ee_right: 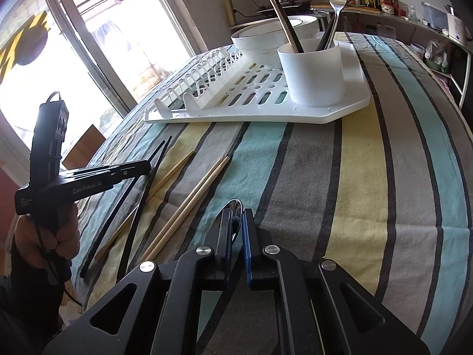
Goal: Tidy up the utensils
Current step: 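Lift the spoon with the right tool while the left tool grasps a black chopstick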
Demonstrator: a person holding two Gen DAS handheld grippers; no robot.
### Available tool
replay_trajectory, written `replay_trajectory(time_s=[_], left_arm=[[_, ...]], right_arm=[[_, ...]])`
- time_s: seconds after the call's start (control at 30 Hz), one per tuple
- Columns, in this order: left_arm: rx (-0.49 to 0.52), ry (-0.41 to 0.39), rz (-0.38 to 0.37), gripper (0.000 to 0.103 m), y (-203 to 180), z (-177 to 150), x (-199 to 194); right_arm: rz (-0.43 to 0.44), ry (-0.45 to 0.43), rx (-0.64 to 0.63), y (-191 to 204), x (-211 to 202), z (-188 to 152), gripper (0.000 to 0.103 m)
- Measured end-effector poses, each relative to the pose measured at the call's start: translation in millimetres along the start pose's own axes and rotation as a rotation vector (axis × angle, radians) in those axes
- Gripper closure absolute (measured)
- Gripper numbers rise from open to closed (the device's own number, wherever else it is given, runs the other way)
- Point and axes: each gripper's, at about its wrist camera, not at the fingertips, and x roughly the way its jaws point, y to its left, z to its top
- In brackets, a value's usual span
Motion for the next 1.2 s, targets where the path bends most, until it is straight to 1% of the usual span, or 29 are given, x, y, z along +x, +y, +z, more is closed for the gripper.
replay_trajectory(time_s=[0.27, 0.53, 0.67, 0.83, 0.97, 1.03, 1.2], left_arm=[[0.016, -0.049, -0.042, 0.098, -6, 1, -26], [0.025, -0.114, -0.093, 0.098, -7, 4, -59], [0.032, -0.139, -0.108, 0.098, -10, 5, -72], [0.045, -0.164, -0.123, 0.098, -15, 7, -81], [0.039, -0.161, -0.127, 0.098, -14, 6, -80], [0.038, -0.161, -0.127, 0.098, -13, 6, -81], [0.036, -0.17, -0.128, 0.098, -12, 7, -85]], right_arm=[[-0.015, -0.059, -0.02, 12, -24, 4, 0.099], [-0.114, -0.16, -0.086, 34, -57, 11, 0.101], [-0.146, -0.195, -0.114, 42, -68, 16, 0.102], [-0.144, -0.198, -0.129, 46, -72, 17, 0.102], [-0.14, -0.182, -0.116, 42, -65, 15, 0.103], [-0.133, -0.187, -0.106, 42, -66, 13, 0.103], [-0.136, -0.213, -0.129, 49, -77, 17, 0.103]])
